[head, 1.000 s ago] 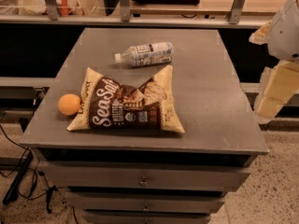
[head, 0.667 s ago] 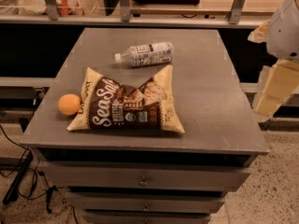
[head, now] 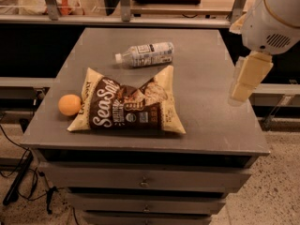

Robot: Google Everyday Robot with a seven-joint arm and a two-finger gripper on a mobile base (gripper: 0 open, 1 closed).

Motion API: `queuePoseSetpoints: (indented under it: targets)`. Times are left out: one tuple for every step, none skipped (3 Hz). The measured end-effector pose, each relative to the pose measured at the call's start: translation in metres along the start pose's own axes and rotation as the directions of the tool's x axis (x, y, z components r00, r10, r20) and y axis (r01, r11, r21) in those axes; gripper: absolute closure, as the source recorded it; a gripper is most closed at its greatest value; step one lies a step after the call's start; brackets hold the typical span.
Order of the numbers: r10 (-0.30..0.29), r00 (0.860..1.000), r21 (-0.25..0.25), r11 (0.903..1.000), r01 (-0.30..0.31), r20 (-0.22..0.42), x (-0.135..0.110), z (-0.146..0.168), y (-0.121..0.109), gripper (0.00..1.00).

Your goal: Place blue plastic bottle upright

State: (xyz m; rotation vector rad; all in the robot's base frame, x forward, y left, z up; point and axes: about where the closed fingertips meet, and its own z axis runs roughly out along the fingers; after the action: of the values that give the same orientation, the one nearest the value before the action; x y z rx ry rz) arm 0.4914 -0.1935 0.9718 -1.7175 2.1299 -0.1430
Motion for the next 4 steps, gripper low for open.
queuePoseSetpoints:
  targets:
    - [-0.019,0.999,0.026,0.9995,0.018,0.031,-0.017,0.017,-0.025,0.0]
    - [-0.019,0.999,0.026,0.9995,0.018,0.031,-0.017,0.017,-0.025,0.0]
    - [-0.048,0.997,0.043,0.998,0.046,0.051,-0.032,0.027,-0.043,0.0]
    - [-0.097,0.994,0.07,0.9932,0.093,0.055,-0.055,0.042,-0.063,0.0]
